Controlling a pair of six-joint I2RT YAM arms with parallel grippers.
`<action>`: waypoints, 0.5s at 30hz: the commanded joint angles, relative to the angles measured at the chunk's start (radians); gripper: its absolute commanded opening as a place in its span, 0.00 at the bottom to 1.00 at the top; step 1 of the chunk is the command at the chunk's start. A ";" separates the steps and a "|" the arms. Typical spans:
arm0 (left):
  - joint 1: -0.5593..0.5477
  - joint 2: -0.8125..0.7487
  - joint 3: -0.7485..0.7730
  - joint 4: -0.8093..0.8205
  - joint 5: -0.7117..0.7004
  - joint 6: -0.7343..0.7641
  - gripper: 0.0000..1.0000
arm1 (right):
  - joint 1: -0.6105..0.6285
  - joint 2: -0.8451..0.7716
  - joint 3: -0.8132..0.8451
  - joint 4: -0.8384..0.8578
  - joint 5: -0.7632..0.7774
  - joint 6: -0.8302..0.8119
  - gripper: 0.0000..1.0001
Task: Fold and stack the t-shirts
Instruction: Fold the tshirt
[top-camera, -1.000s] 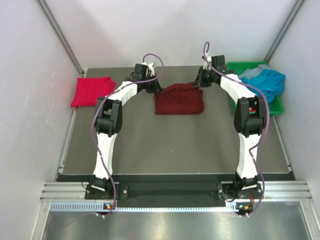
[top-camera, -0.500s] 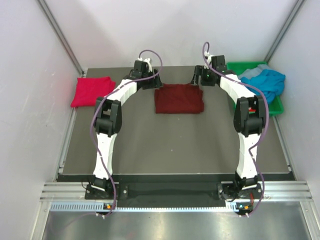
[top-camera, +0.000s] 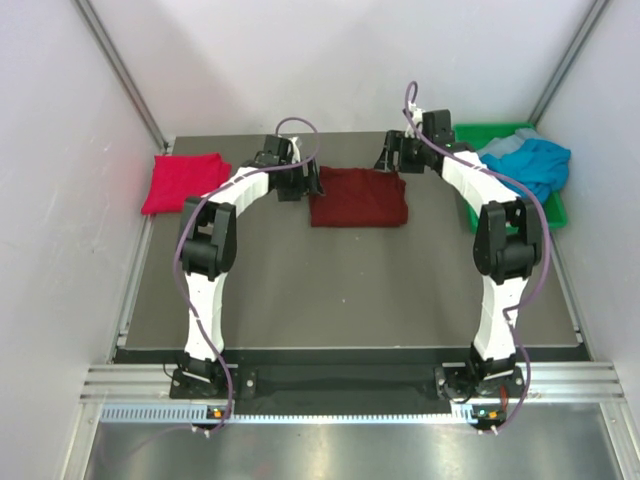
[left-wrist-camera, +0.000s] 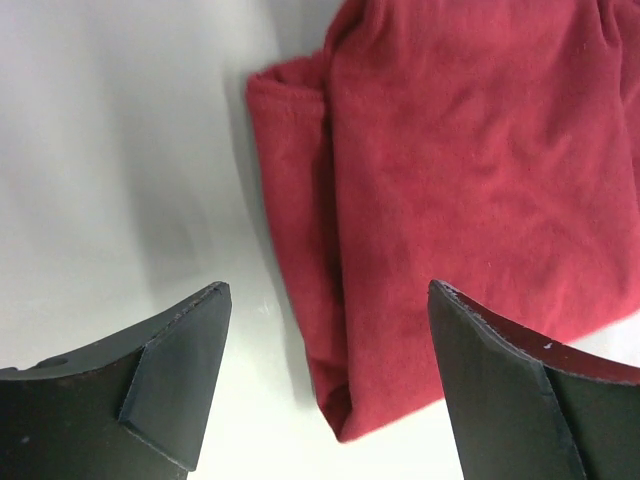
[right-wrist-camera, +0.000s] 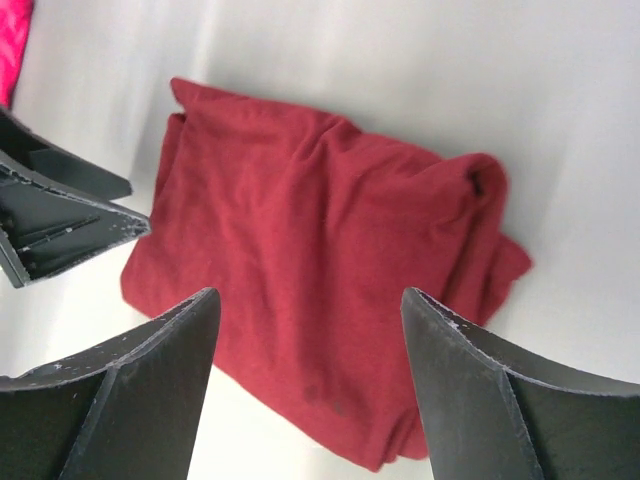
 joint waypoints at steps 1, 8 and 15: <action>0.014 -0.015 0.007 0.010 0.092 -0.026 0.84 | 0.014 0.024 0.025 0.021 -0.050 0.018 0.73; 0.023 0.004 0.010 0.013 0.138 0.008 0.82 | 0.008 0.063 0.052 0.075 -0.143 0.073 0.75; 0.022 -0.005 -0.010 -0.031 0.042 0.111 0.84 | -0.001 0.149 0.129 0.158 -0.229 0.214 0.76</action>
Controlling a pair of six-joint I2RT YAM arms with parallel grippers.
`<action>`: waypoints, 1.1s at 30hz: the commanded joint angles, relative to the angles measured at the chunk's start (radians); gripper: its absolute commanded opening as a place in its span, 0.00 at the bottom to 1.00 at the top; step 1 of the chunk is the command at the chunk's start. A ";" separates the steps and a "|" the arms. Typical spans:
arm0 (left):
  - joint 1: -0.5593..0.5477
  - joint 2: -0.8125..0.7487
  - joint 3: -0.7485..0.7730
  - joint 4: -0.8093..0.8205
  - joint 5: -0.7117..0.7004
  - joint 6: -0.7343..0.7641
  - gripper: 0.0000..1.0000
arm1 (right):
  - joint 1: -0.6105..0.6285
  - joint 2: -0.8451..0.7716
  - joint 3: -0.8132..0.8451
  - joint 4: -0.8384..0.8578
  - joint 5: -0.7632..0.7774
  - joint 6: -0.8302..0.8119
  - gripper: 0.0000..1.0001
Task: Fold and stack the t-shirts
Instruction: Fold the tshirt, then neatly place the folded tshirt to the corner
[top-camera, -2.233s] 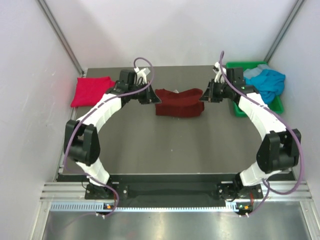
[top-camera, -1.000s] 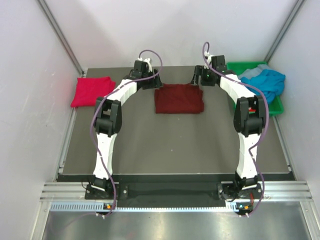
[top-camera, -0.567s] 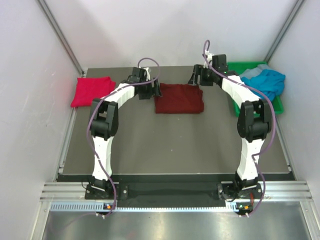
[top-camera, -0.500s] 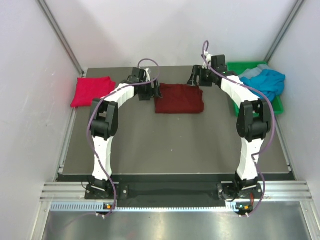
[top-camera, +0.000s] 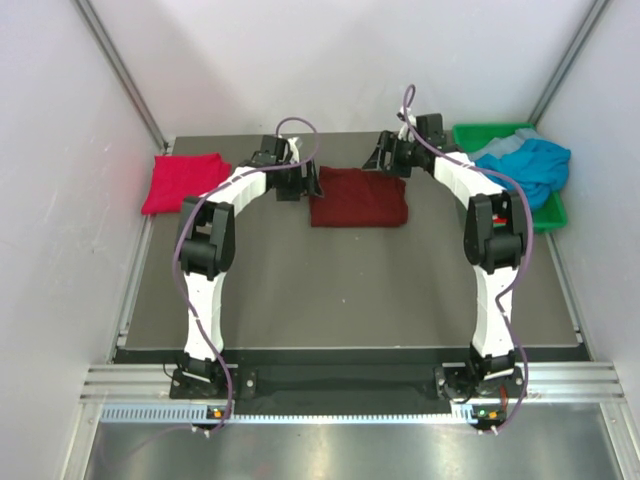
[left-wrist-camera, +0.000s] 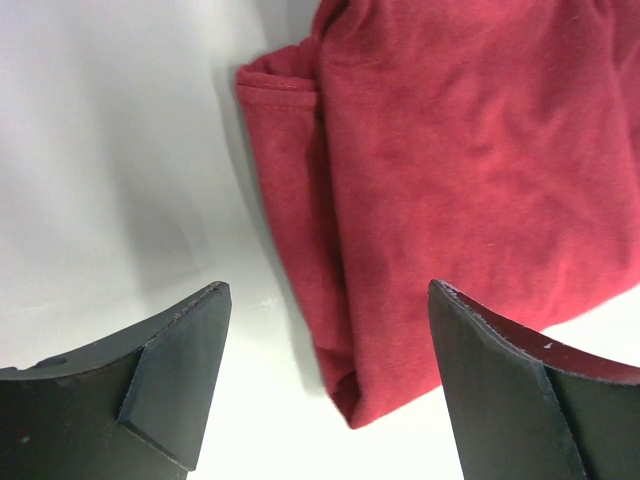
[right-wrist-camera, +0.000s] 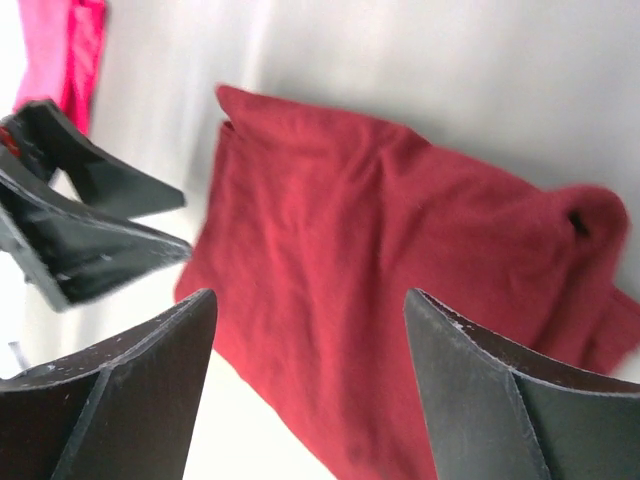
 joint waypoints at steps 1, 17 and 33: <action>0.003 -0.006 -0.007 -0.018 -0.037 0.075 0.84 | -0.008 0.022 0.075 0.104 -0.078 0.092 0.76; 0.049 0.055 -0.009 0.053 0.118 -0.038 0.82 | -0.005 0.101 0.073 0.086 -0.054 0.078 0.77; -0.011 0.245 0.118 0.129 0.241 -0.112 0.64 | -0.011 0.104 0.059 0.071 -0.041 0.075 0.78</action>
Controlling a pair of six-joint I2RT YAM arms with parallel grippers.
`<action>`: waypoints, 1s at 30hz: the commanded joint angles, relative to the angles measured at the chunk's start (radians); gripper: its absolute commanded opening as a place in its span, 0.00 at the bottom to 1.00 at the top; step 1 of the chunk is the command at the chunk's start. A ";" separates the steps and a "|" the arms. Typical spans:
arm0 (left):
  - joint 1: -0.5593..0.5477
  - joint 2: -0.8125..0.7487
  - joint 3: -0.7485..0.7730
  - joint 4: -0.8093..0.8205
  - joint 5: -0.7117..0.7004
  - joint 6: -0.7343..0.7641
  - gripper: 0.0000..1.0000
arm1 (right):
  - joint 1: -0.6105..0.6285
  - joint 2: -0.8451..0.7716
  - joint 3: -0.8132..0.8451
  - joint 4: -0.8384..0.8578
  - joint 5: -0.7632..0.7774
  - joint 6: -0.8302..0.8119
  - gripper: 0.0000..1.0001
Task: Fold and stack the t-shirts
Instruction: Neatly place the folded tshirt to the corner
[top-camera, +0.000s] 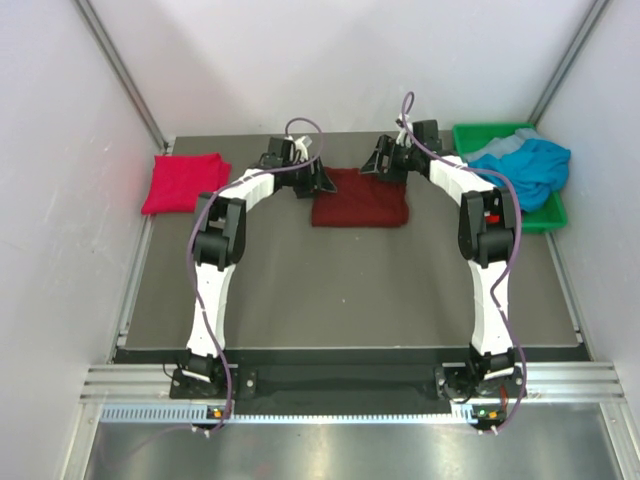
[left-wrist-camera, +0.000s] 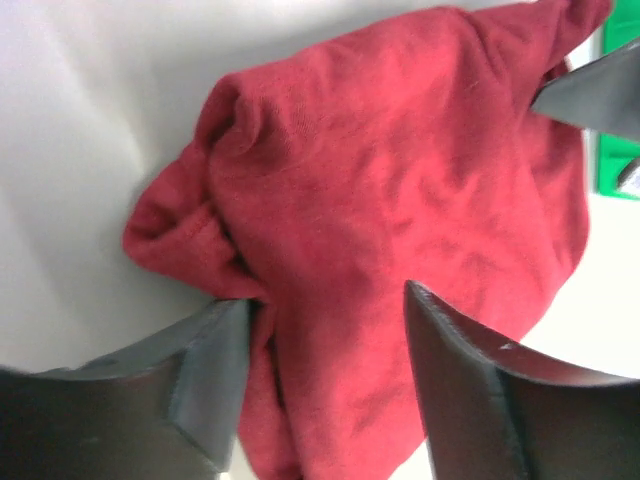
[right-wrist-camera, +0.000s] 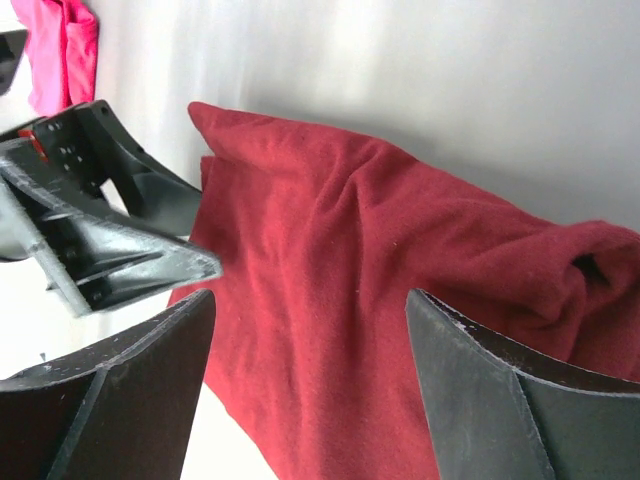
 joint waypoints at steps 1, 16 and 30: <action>-0.007 0.065 -0.010 -0.026 0.002 -0.003 0.59 | -0.004 -0.005 0.014 0.009 -0.004 -0.013 0.77; 0.050 -0.021 0.047 -0.106 -0.139 0.134 0.00 | -0.033 -0.126 0.022 -0.014 0.019 -0.086 0.77; 0.197 -0.219 0.076 -0.285 -0.128 0.316 0.00 | -0.105 -0.230 -0.055 -0.048 0.057 -0.152 0.78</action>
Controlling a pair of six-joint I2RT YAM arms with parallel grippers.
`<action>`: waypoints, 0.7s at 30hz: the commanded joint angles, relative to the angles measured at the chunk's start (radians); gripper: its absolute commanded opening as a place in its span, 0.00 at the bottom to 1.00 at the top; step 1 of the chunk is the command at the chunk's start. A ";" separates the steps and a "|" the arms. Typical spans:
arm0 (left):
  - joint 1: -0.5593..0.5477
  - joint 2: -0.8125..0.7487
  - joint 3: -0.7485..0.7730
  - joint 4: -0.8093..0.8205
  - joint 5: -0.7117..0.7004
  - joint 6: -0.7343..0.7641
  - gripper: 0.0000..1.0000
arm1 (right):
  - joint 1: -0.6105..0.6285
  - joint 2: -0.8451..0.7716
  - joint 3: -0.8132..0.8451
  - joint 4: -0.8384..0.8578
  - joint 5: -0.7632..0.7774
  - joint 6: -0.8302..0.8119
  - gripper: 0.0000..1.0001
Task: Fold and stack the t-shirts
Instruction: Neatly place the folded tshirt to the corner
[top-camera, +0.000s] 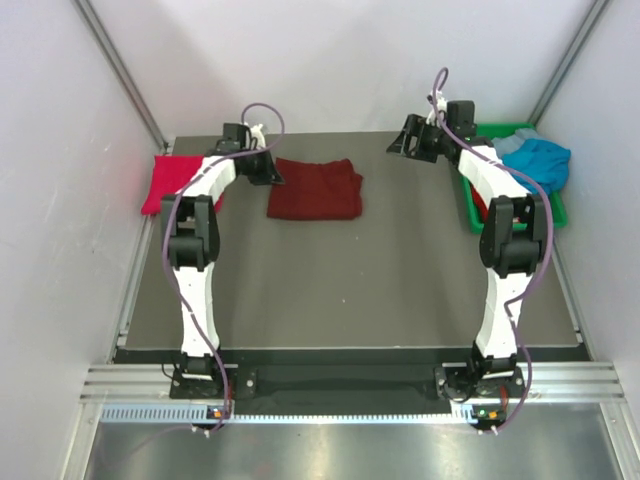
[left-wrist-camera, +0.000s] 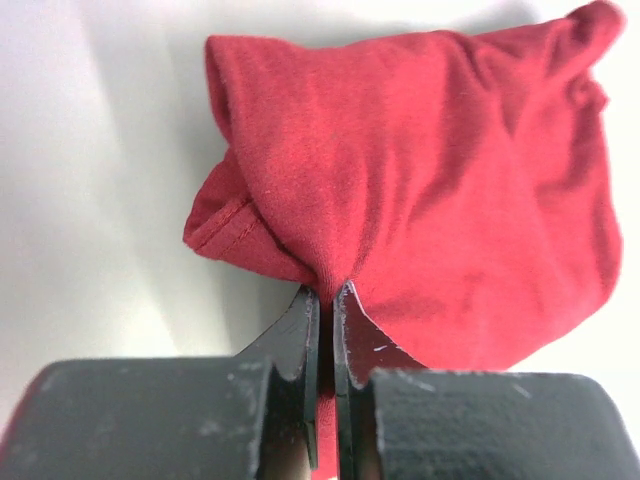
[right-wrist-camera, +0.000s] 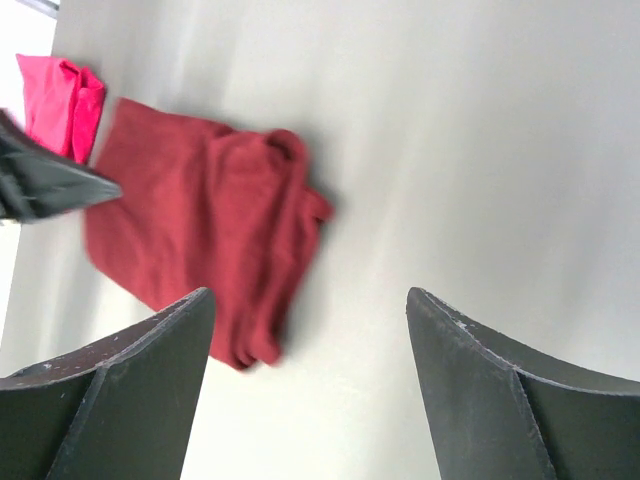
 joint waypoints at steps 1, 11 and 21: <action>0.023 -0.136 0.043 -0.062 -0.024 0.105 0.00 | -0.005 -0.050 -0.021 -0.003 0.011 -0.035 0.78; 0.131 -0.219 0.093 -0.168 -0.108 0.219 0.00 | -0.007 -0.043 -0.009 0.001 0.014 -0.031 0.78; 0.209 -0.305 0.101 -0.193 -0.219 0.314 0.00 | -0.007 -0.059 -0.016 0.001 0.014 -0.031 0.78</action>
